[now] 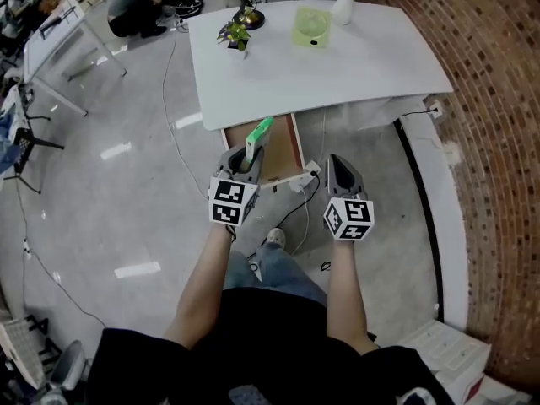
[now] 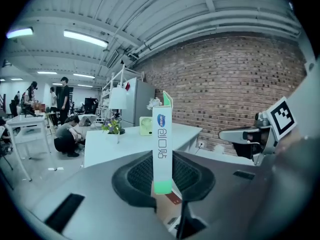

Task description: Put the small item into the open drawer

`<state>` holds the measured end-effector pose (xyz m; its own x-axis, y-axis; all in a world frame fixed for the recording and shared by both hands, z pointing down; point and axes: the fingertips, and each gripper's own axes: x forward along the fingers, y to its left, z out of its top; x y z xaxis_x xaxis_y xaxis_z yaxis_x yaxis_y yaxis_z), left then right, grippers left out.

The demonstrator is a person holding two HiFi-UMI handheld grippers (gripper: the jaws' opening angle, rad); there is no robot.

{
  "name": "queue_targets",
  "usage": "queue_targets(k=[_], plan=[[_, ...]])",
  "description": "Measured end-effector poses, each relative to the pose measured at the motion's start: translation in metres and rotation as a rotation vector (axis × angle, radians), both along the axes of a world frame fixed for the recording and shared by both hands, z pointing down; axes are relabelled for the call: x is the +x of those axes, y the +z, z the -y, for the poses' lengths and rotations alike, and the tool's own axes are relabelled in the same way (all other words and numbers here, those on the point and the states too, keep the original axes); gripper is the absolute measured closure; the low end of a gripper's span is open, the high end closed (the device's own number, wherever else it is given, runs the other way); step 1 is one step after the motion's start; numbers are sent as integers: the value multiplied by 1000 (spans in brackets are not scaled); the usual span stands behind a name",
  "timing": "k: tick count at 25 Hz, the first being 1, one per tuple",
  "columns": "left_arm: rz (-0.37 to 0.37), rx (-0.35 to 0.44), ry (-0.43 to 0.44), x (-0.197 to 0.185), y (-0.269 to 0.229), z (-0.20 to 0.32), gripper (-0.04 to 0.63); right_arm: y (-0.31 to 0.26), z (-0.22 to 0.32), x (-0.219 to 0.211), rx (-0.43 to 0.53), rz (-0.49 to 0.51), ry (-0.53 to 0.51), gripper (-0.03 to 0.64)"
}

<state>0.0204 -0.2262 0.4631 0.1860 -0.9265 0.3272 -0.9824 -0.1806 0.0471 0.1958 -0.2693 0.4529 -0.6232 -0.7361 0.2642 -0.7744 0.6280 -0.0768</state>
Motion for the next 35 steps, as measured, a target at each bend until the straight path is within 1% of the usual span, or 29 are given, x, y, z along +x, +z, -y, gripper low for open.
queue_targets(k=[3, 7, 13, 17, 20, 27, 30, 35], plan=[[18, -5, -49, 2, -1, 11, 506, 8, 23, -13, -16, -1, -90, 614], [18, -24, -116, -1, 0, 13, 506, 20, 38, -32, -53, 2, -176, 614], [31, -45, -185, -13, 7, 12, 507, 34, 47, -50, -82, -3, -243, 614], [23, -71, -207, -16, 19, 10, 506, 42, 49, -61, -100, -19, -271, 614], [22, -88, -211, -18, 29, 11, 507, 50, 53, -70, -112, -37, -285, 614], [28, -116, -188, -23, 51, 21, 506, 73, 62, -88, -144, -74, -302, 614], [14, -138, -172, -21, 72, 29, 506, 91, 67, -96, -162, -86, -308, 614], [-19, -178, -162, -24, 118, 47, 507, 137, 75, -108, -209, -115, -316, 614]])
